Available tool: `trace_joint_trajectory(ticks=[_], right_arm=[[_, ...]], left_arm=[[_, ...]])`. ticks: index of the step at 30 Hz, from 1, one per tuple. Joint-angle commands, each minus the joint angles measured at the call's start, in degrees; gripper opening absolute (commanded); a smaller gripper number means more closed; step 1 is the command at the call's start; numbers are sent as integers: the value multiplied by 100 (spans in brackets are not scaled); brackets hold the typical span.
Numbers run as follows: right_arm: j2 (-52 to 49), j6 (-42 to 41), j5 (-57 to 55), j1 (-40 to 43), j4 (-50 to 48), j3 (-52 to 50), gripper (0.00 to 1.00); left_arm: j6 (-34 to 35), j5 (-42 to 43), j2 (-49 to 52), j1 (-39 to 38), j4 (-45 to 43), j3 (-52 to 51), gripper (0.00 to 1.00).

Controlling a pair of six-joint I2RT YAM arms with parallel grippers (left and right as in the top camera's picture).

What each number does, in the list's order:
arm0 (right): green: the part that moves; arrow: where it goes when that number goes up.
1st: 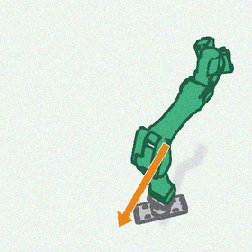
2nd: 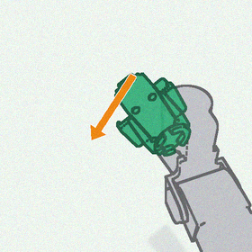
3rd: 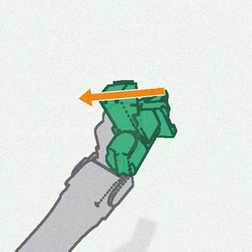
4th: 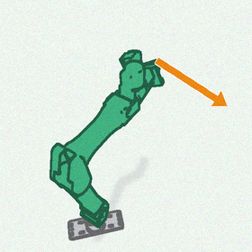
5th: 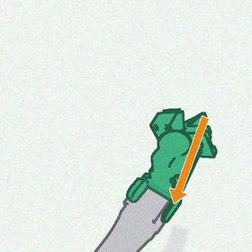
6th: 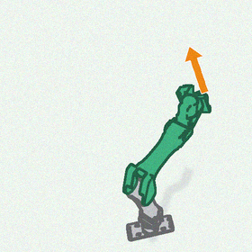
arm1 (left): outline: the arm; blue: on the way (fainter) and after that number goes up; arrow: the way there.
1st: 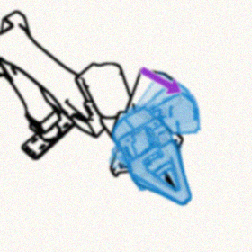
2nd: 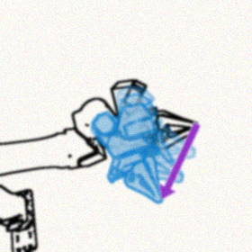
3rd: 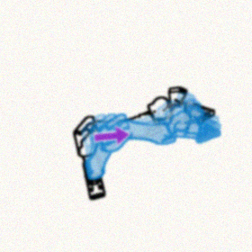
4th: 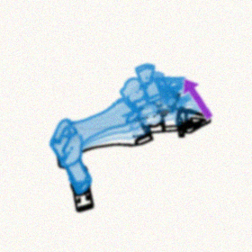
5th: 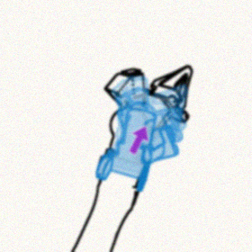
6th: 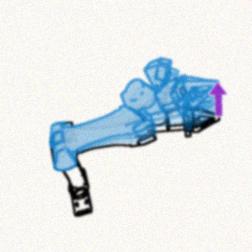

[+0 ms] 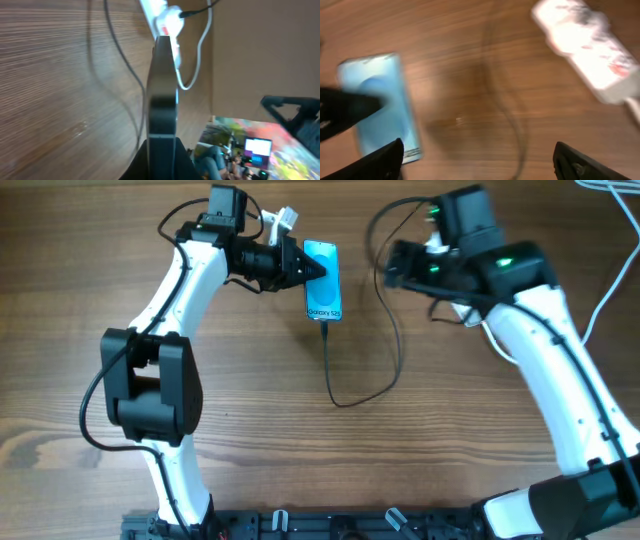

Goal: Plug charger to phone and switch on socket
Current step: 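Release the plug and move the right gripper toward the power strip, then lower the phone flat onto the table and open the left gripper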

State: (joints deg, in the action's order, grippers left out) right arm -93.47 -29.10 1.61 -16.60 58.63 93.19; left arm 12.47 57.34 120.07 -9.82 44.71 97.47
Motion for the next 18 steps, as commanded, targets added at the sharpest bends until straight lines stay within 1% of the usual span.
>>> trace_joint_trajectory(ticks=[1, 4, 12, 16, 18], right_arm=[[131, 214, 142, 343, 280, 92, 97], [98, 232, 120, 452, 503, 85, 99], [-83, 352, 103, 452, 511, 0, 100], [-90, 348, 101, 452, 505, 0, 100], [-94, 350, 101, 452, 490, 0, 99]], left_arm=[[-136, -323, 299, -192, -57, -66, 4], [-133, -321, 632, -267, -208, -76, 4], [-138, -321, 1086, -273, -229, -83, 4], [-140, -702, 1202, -326, -227, -83, 4], [-136, -728, 1333, -398, -267, -87, 4]])
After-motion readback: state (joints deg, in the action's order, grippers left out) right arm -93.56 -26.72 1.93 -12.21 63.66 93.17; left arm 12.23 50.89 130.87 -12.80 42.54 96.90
